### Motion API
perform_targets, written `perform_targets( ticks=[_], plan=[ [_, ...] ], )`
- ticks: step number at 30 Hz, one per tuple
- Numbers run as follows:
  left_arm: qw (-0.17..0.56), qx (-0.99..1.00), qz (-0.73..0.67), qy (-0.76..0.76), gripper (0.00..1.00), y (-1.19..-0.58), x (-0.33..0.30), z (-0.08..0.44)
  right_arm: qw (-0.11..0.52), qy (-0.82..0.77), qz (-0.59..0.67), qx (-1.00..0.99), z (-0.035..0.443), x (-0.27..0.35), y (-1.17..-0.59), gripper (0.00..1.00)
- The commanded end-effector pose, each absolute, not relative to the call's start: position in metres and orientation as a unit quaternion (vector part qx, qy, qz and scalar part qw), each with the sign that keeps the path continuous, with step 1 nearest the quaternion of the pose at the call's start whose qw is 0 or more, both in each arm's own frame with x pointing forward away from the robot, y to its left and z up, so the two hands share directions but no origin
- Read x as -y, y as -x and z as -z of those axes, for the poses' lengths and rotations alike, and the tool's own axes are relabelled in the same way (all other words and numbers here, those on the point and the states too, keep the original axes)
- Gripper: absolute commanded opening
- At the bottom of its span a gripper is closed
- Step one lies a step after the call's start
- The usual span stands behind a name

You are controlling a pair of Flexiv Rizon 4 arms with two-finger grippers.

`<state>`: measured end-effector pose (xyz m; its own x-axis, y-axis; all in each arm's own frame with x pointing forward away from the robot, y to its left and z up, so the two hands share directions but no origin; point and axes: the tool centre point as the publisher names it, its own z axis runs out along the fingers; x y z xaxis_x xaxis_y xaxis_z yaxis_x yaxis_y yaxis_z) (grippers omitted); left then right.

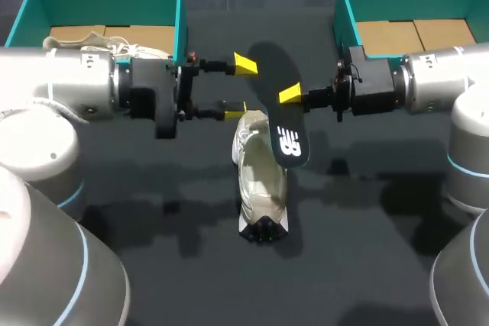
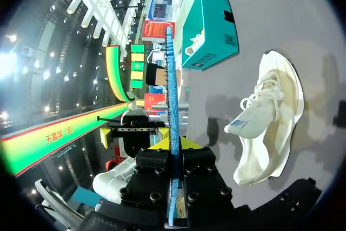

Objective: Take the shoe out of the shoebox, open the shoe tongue, remove and reinsert the insole, then place the shoe into the shoebox

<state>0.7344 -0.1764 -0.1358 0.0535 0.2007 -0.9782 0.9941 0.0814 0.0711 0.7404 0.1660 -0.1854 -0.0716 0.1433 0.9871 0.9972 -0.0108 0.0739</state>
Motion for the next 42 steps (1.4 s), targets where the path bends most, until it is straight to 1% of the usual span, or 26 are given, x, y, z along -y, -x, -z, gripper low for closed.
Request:
perform_targets(
  ticks=[1,8,11,15,17,18,30,31,35,36,38,42],
  plan=[
    [0.447,-0.551,0.414,-0.571,1.0,-0.735,0.145,0.127,0.44,0.519,0.487,0.547,0.188,-0.169,-0.74,0.0],
    [0.437,-0.555,0.426,-0.565,1.0,-0.742,0.148,0.121,0.44,0.519,0.487,0.547,0.188,-0.169,-0.74,0.0],
    [0.409,-0.596,0.396,-0.566,1.0,-0.759,0.15,0.108,0.442,0.519,0.485,0.548,0.189,-0.17,-0.741,0.0],
    [0.363,-0.648,0.31,-0.593,1.0,-0.775,0.149,0.089,0.448,0.519,0.484,0.544,0.196,-0.173,-0.737,0.0],
    [0.352,-0.669,0.276,-0.594,1.0,-0.781,0.147,0.081,0.451,0.522,0.486,0.537,0.2,-0.173,-0.732,0.0],
    [0.363,-0.679,0.213,-0.602,1.0,-0.782,0.147,0.078,0.453,0.523,0.486,0.533,0.202,-0.173,-0.73,0.0],
    [0.363,-0.679,0.213,-0.602,1.0,-0.782,0.147,0.078,0.456,0.535,0.485,0.52,0.204,-0.174,-0.725,0.0],
    [0.349,-0.687,0.191,-0.608,1.0,-0.786,0.149,0.075,0.456,0.535,0.485,0.52,0.204,-0.174,-0.725,0.0],
    [0.308,-0.683,0.186,-0.636,1.0,-0.801,0.149,0.063,0.456,0.535,0.485,0.52,0.204,-0.174,-0.725,0.0],
    [0.281,-0.688,0.181,-0.644,1.0,-0.804,0.151,0.061,0.456,0.535,0.485,0.52,0.204,-0.174,-0.725,0.0],
    [0.262,-0.684,0.163,-0.661,1.0,-0.807,0.157,0.058,0.456,0.535,0.485,0.52,0.204,-0.174,-0.725,0.0],
    [0.193,-0.685,0.113,-0.693,1.0,-0.808,0.172,0.055,0.456,0.535,0.485,0.52,0.204,-0.174,-0.725,0.0]
  ],
)
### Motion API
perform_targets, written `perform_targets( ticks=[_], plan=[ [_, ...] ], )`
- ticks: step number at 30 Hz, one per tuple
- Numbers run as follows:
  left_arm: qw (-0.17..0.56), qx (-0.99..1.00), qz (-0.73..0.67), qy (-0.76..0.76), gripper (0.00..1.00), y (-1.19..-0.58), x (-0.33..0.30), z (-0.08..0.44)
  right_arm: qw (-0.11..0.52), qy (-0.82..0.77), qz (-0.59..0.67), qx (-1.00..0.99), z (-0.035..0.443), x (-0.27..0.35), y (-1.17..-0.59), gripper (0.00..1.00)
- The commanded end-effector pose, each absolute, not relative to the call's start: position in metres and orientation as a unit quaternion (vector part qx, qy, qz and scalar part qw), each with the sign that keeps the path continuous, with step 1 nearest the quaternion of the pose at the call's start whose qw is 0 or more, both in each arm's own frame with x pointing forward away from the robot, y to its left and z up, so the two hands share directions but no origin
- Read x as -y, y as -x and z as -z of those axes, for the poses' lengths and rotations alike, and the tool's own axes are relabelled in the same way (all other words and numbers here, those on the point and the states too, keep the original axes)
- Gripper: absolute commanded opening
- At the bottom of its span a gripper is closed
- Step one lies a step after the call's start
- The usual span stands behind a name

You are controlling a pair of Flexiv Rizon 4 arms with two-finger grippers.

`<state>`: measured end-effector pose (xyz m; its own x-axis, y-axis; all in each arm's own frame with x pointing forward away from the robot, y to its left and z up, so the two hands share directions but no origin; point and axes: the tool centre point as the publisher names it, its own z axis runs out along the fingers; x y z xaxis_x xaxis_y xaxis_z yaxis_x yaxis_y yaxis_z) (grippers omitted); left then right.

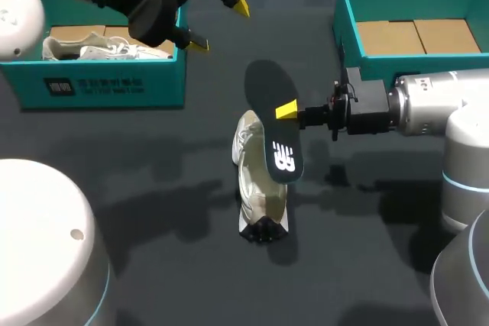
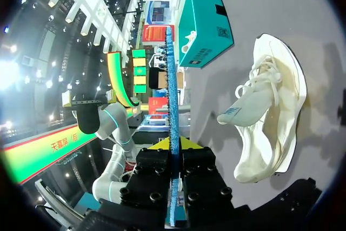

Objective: Take the shoe out of the shoebox, open the shoe tongue, remove and reinsert the insole, then place the shoe into the shoebox

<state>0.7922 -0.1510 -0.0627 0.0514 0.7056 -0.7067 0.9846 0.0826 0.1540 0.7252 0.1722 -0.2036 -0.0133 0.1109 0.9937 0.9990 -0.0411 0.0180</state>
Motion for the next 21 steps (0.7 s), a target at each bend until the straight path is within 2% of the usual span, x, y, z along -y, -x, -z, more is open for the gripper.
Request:
perform_targets(
  ticks=[1,8,21],
  plan=[
    [0.176,-0.682,0.102,-0.703,1.0,-0.808,0.177,0.055,0.456,0.535,0.485,0.52,0.204,-0.174,-0.725,0.0],
    [0.072,-0.698,0.037,-0.712,1.0,-0.813,0.201,0.065,0.456,0.535,0.485,0.52,0.204,-0.174,-0.725,0.0],
    [-0.014,-0.709,-0.014,-0.705,1.0,-0.813,0.215,0.072,0.456,0.535,0.485,0.52,0.204,-0.174,-0.725,0.0]
  ],
)
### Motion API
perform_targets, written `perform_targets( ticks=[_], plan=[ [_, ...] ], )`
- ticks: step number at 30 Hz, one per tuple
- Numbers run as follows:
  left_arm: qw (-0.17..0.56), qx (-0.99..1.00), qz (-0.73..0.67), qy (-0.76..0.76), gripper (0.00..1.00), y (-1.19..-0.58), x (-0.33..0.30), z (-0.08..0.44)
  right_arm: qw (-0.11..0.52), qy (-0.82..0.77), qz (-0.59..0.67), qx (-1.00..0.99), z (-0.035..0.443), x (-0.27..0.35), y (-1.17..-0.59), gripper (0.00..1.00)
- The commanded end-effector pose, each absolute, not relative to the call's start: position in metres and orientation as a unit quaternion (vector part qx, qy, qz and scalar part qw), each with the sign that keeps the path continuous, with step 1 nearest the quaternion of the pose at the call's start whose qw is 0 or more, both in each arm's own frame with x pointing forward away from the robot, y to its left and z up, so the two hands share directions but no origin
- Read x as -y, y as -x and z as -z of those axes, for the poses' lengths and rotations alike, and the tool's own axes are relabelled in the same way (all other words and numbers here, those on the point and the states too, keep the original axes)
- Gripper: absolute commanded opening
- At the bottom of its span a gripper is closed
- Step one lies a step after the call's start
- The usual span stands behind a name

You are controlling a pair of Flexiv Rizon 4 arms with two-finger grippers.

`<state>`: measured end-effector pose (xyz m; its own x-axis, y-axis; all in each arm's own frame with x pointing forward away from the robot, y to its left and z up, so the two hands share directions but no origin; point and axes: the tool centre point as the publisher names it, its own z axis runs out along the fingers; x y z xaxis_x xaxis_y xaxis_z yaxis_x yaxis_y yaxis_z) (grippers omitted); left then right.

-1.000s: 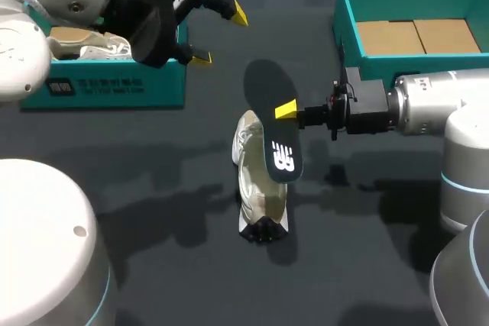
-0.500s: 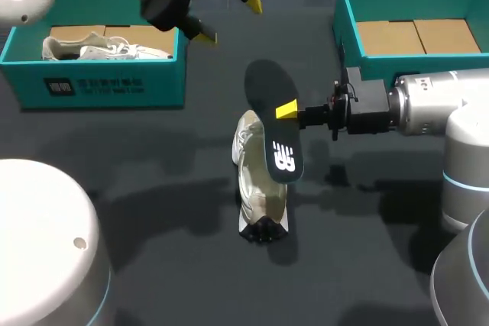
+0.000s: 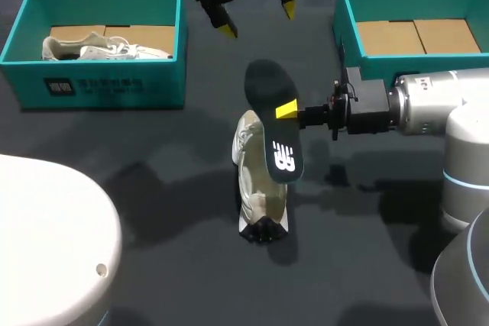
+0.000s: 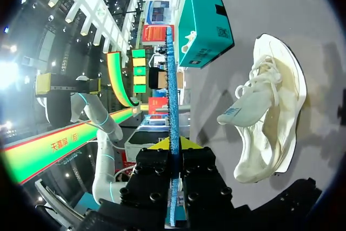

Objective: Take the shoe out of the shoebox, open the shoe tongue, remove and reinsert the insole, then place the shoe into the shoebox

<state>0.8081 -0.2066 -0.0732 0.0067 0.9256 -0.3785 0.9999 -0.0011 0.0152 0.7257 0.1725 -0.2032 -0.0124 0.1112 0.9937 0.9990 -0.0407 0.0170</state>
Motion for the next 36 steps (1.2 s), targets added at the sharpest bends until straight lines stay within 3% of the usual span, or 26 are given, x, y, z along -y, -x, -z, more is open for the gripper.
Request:
perform_targets(
  ticks=[1,18,36],
  plan=[
    [-0.018,-0.713,-0.016,-0.701,1.0,-0.813,0.216,0.073,0.456,0.535,0.485,0.52,0.204,-0.174,-0.725,0.0],
    [-0.05,-0.752,-0.021,-0.657,1.0,-0.809,0.214,0.088,0.456,0.535,0.485,0.52,0.204,-0.174,-0.725,0.0],
    [0.182,-0.738,0.232,-0.607,1.0,-0.778,0.155,0.079,0.456,0.535,0.485,0.52,0.204,-0.174,-0.725,0.0]
  ],
)
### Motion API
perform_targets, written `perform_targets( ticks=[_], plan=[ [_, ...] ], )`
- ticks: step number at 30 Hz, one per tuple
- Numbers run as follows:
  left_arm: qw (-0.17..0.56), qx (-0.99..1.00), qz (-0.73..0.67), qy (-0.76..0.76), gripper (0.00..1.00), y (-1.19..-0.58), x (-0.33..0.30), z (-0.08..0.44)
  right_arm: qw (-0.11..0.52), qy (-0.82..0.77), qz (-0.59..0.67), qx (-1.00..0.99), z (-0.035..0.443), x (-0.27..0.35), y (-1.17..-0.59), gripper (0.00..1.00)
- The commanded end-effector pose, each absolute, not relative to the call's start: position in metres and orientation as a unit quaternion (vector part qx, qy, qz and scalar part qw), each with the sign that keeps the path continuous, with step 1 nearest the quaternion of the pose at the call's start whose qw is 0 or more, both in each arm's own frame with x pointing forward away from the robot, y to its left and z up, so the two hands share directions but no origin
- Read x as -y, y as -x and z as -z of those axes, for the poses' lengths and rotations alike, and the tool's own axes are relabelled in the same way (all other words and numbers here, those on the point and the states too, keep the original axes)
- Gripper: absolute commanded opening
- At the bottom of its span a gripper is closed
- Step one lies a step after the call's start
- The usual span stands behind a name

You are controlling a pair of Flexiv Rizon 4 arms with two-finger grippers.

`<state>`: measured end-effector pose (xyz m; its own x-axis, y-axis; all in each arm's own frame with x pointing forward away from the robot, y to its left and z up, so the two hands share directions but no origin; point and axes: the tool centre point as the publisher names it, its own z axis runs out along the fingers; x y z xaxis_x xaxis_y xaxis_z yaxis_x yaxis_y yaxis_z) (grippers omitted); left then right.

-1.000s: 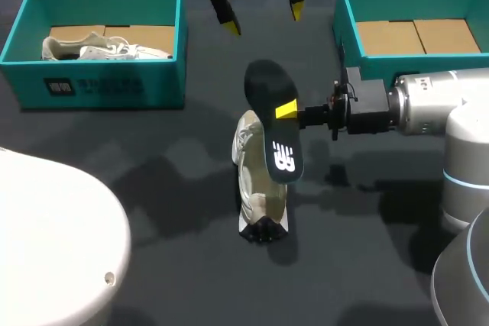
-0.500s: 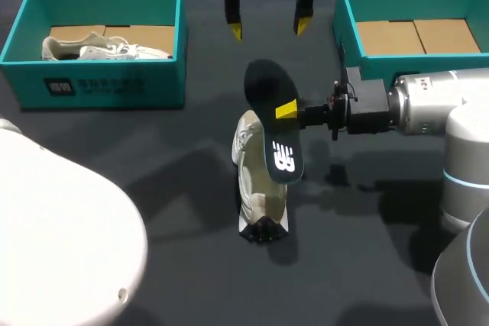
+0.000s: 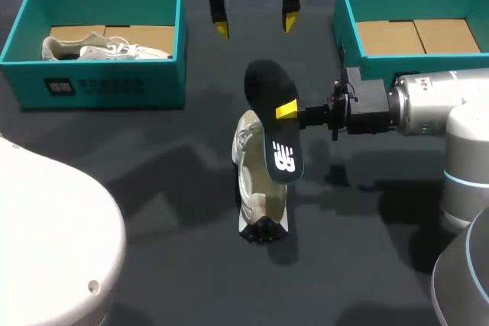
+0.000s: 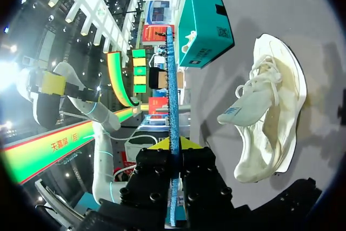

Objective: Take the shoe out of the shoebox, open the shoe tongue, remove and reinsert the insole, then place the shoe into the shoebox

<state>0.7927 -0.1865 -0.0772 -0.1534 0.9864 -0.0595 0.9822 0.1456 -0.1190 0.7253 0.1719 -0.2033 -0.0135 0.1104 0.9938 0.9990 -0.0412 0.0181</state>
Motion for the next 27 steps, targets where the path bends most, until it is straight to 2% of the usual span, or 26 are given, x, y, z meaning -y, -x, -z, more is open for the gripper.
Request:
perform_targets(
  ticks=[1,11,27],
  plan=[
    [-0.185,0.74,-0.24,0.6,1.0,-0.7775,0.1545,0.0791,0.456,0.535,0.485,0.52,0.2038,-0.1738,-0.7249,0.0],
    [-0.247,0.718,-0.336,0.557,1.0,-0.7728,0.1483,0.0787,0.456,0.535,0.485,0.52,0.2038,-0.1738,-0.7249,0.0],
    [-0.248,0.707,-0.348,0.564,1.0,-0.7738,0.1469,0.0797,0.456,0.535,0.485,0.52,0.2038,-0.1738,-0.7249,0.0]
  ],
)
